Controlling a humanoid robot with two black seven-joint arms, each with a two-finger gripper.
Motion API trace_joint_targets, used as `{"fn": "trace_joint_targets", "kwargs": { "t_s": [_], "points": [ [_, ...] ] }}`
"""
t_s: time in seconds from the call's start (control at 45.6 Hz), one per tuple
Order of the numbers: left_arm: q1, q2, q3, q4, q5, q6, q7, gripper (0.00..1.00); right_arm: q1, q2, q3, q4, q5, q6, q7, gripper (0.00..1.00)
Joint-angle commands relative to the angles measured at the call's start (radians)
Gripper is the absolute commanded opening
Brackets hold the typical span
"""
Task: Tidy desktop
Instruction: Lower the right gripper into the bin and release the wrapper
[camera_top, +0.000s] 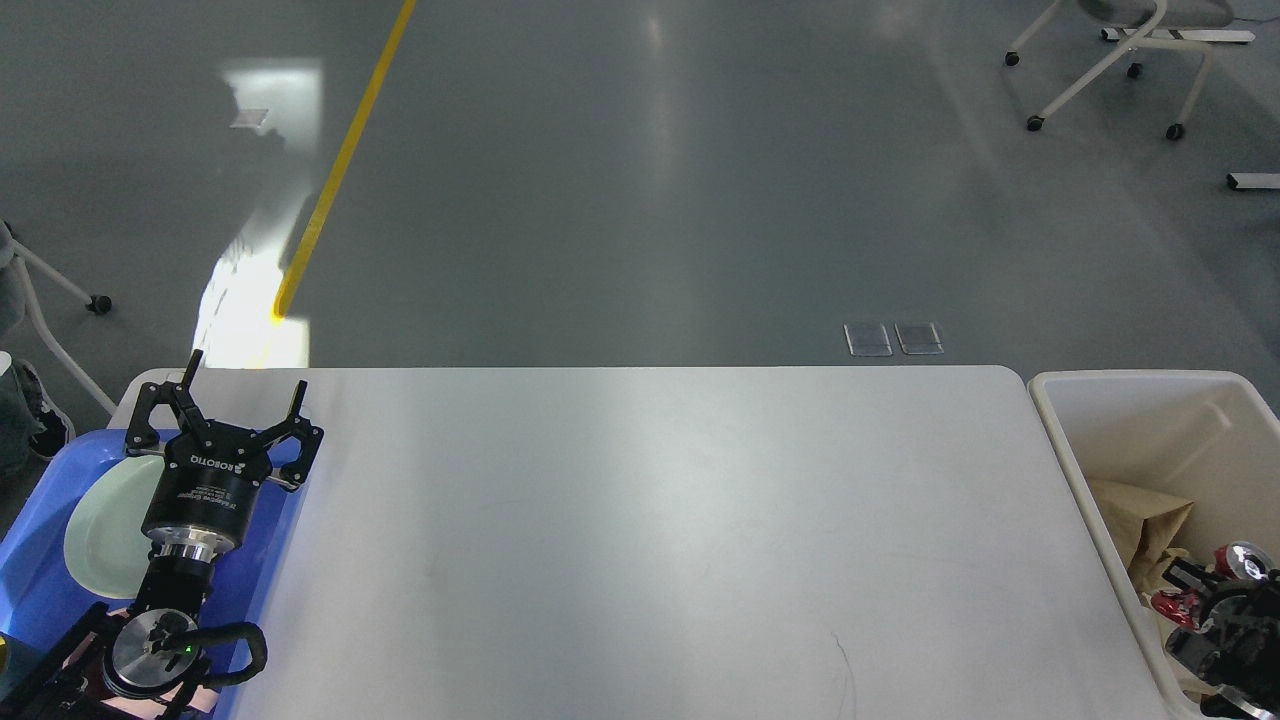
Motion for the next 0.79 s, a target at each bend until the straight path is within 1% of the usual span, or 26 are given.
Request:
{"fn": "trace_joint_targets", "kwargs": {
  "t_s": [0.0,0.219,0.351,0.417,0.504,0.614,0.702,0.768],
  "points": [
    [0.000,0.000,0.000,0.000,0.000,-0.001,0.000,0.97,0.005,0.000,0.000,0.004,-0.001,-0.003,0.000,1.00],
    [0.000,0.000,0.000,0.000,0.000,-0.001,0.000,0.97,0.021,-0.002,0.003,0.007,0.001,-0.006,0.000,1.00],
    [0.000,0.000,0.000,0.000,0.000,-0.001,0.000,0.97,0.100,-0.006,0.027,0.024,0.004,0.000,0.000,1.00],
    [0.000,0.000,0.000,0.000,0.000,0.001,0.000,0.97,0.127,-0.012,0.073,0.044,0.013,0.001,0.002,1.00],
    [0.000,0.000,0.000,0.000,0.000,-0.001,0.000,0.97,0.172,-0.025,0.179,0.058,0.038,0.001,0.002,1.00],
    [0.000,0.000,0.000,0.000,0.000,0.001,0.000,0.97,0.271,-0.078,0.354,0.088,0.048,0.010,0.003,1.00],
    [0.000,0.000,0.000,0.000,0.000,-0.001,0.000,0.97,0.327,-0.132,0.524,0.188,0.025,0.010,0.002,1.00],
    [0.000,0.001,0.000,0.000,0.000,-0.001,0.000,0.97,0.342,-0.166,0.699,0.288,0.015,0.010,0.000,1.00]
  ]
}}
